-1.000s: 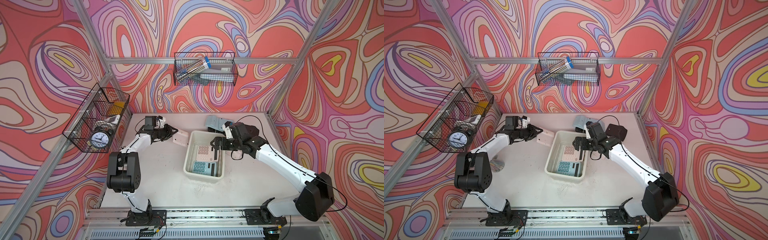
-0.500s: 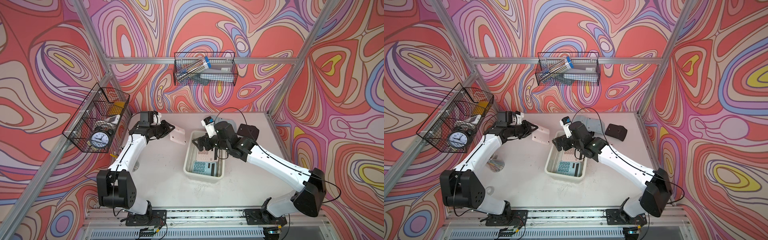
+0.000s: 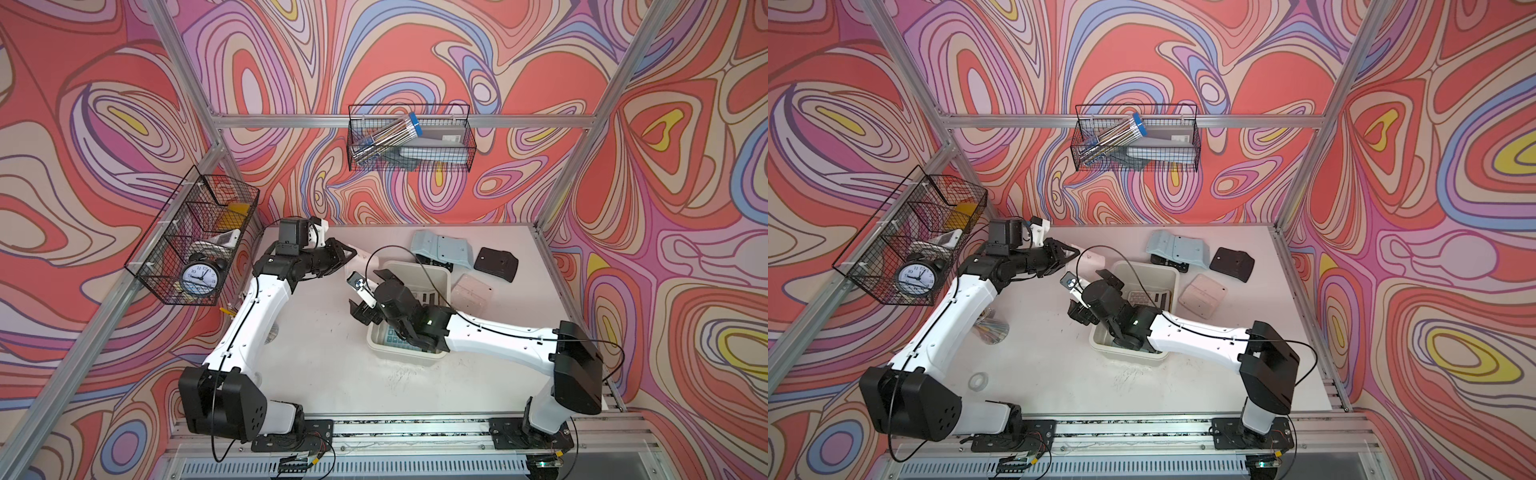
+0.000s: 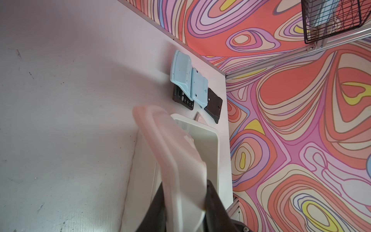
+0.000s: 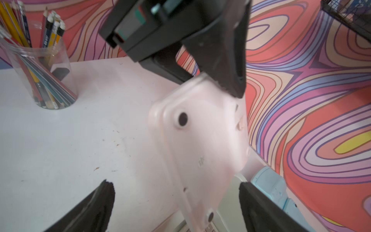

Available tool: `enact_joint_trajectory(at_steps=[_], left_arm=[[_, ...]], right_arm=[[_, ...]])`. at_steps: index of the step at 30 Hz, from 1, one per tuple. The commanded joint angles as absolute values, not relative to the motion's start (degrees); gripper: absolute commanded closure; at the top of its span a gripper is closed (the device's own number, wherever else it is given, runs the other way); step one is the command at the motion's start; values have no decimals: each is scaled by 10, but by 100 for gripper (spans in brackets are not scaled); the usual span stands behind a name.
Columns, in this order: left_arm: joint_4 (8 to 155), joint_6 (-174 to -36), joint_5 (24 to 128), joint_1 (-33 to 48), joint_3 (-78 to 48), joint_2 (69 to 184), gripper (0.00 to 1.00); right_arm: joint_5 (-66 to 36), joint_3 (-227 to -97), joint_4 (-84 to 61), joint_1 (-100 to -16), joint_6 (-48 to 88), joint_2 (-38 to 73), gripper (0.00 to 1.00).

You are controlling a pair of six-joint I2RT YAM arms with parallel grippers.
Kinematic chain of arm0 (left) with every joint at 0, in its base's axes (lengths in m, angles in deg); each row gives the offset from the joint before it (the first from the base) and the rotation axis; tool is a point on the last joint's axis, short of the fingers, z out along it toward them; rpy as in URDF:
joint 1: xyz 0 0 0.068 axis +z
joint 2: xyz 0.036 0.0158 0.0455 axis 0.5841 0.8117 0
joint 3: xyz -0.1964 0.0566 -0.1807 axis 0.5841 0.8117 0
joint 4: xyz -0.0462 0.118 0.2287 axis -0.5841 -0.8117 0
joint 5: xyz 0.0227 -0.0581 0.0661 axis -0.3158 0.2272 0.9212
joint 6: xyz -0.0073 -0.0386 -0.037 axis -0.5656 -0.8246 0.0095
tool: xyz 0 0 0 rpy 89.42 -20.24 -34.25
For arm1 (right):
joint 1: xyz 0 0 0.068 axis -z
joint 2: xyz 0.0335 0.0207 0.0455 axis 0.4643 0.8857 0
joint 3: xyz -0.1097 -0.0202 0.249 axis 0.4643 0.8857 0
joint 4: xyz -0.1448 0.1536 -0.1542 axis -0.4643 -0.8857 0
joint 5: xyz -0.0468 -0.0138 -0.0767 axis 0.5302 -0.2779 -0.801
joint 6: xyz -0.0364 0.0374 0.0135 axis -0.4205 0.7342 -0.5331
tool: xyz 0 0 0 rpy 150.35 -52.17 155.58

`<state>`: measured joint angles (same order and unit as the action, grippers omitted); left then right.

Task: Put the calculator in the storage box
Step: Pick up the calculator from the center of the board.

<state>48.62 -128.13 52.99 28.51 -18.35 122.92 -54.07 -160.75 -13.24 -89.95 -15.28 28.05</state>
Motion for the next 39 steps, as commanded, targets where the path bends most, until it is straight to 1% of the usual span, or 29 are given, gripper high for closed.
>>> enact_joint_trajectory(at_steps=[1,3,7,11,13,15,16,18,19,20,21,22,27,29,34,35,39], left_arm=[[480,-1286,521,279,-196,1213,99],[480,-1287,522,277,-192,1212,99],[480,-1289,525,277,-187,1214,99],[477,-1295,540,275,-189,1221,99],[476,-1298,544,275,-191,1227,99],[478,-1301,545,275,-193,1233,99],[478,-1302,545,275,-194,1236,99],[480,-1304,542,275,-196,1240,98],[480,-1305,543,275,-197,1241,95],[480,-1306,543,275,-198,1241,91],[481,-1305,544,275,-199,1241,86],[480,-1305,545,275,-200,1241,78],[478,-1300,548,275,-205,1239,54],[474,-1295,550,275,-209,1238,35],[452,-1272,586,275,-228,1217,3],[445,-1265,598,275,-234,1211,1],[411,-1238,649,275,-258,1188,1]], right_arm=[[-646,-1628,-100,-898,-211,306,8],[-685,-1635,-93,-899,-219,327,21],[-715,-1626,-67,-903,-238,337,31],[-730,-1621,-47,-908,-249,344,49],[-736,-1620,-37,-910,-255,349,55],[-740,-1618,-27,-911,-258,350,67],[-739,-1618,-26,-912,-259,350,71],[-737,-1620,-27,-913,-256,350,83],[-735,-1621,-30,-913,-254,350,89],[-734,-1622,-33,-913,-250,350,95],[-734,-1623,-35,-913,-245,350,99],[-732,-1623,-37,-913,-239,349,100],[-728,-1622,-53,-913,-202,341,100],[-722,-1621,-67,-913,-184,332,100],[-706,-1621,-107,-913,-136,296,100],[-701,-1623,-118,-912,-123,286,100],[-662,-1628,-169,-905,-62,251,100]])
